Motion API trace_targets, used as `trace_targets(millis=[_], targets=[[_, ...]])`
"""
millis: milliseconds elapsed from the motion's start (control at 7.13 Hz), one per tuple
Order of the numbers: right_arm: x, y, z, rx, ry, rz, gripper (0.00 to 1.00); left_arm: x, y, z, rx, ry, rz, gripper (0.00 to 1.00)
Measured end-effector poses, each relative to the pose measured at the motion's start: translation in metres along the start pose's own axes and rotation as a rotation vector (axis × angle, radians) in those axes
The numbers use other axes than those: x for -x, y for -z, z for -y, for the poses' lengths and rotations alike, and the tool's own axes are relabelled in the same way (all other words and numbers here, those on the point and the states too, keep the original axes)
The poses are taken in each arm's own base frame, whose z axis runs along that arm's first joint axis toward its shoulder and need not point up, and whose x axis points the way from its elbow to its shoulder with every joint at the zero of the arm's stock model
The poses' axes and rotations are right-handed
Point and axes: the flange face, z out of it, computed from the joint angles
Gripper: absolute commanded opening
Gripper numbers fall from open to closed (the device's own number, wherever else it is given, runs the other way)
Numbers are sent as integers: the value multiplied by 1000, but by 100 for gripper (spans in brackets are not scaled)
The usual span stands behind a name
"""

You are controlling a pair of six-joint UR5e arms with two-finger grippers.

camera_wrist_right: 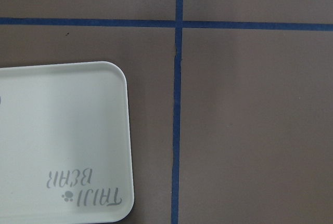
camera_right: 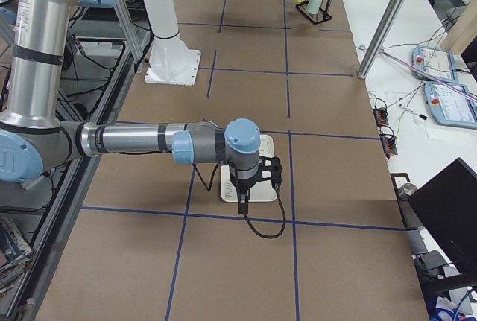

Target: Left arm grabs green cup and hands to right arm on tray

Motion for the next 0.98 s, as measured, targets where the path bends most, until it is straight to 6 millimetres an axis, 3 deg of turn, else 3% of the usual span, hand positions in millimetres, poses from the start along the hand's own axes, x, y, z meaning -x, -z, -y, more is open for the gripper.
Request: trace_targets(millis=[280, 561, 701, 982], targets=[[2, -1, 0, 3, -3, 27, 100, -5, -1, -8, -10, -3, -47, 100], [6, -2, 0, 7, 6, 41, 100, -34, -4, 6, -28, -55, -109, 100], [8, -2, 1, 0, 18, 42, 100, -61, -2, 30, -35, -63, -124, 100], [11, 0, 3, -22, 39, 46, 100, -115, 22, 81, -74, -27, -132, 100]])
